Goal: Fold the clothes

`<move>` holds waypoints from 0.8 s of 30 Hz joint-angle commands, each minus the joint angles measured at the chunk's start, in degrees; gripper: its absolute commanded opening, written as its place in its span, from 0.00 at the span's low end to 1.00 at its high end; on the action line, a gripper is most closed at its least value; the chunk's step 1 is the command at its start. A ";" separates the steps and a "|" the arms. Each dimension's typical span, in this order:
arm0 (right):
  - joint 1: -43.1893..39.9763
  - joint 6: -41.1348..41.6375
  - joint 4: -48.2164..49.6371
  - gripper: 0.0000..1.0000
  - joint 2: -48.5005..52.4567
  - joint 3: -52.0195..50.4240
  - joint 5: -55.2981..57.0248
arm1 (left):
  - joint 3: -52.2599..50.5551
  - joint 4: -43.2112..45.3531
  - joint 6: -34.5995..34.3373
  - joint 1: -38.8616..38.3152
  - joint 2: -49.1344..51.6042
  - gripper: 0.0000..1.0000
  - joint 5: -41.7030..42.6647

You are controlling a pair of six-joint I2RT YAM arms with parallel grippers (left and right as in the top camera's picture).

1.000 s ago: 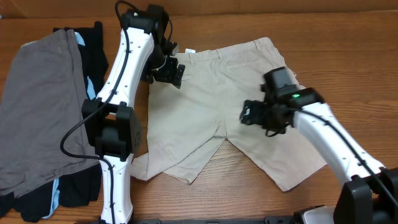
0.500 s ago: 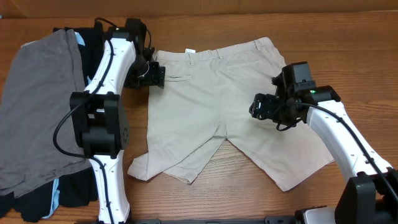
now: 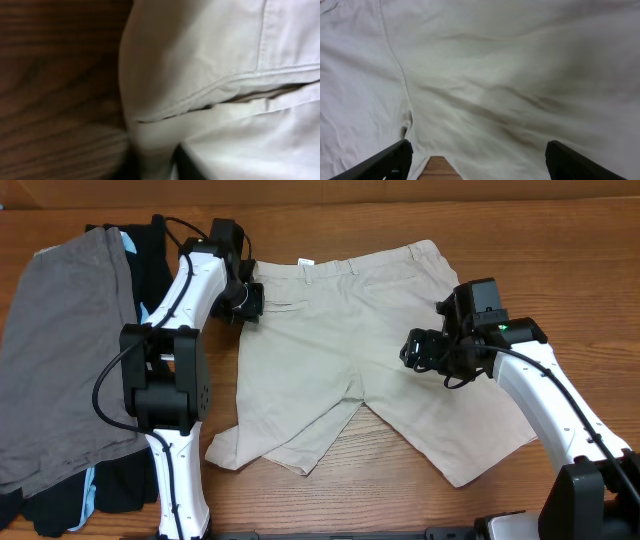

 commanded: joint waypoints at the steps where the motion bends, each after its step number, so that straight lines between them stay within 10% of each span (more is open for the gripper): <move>1: -0.07 -0.37 0.68 0.88 -0.13 -0.13 -0.46 | -0.28 2.27 -0.59 -0.35 0.55 0.04 -0.42; 13: 0.00 0.04 1.99 0.86 -0.13 -0.13 -0.96 | 17.25 11.45 -1.44 0.68 0.55 0.07 -3.08; 17: -0.02 0.07 2.60 0.86 -0.13 -0.13 -2.73 | 18.88 13.57 -1.38 0.72 0.55 0.95 -3.89; 24: 0.00 0.09 2.43 0.85 -0.13 -0.13 -4.83 | 20.96 6.88 0.13 0.79 0.26 1.00 -4.00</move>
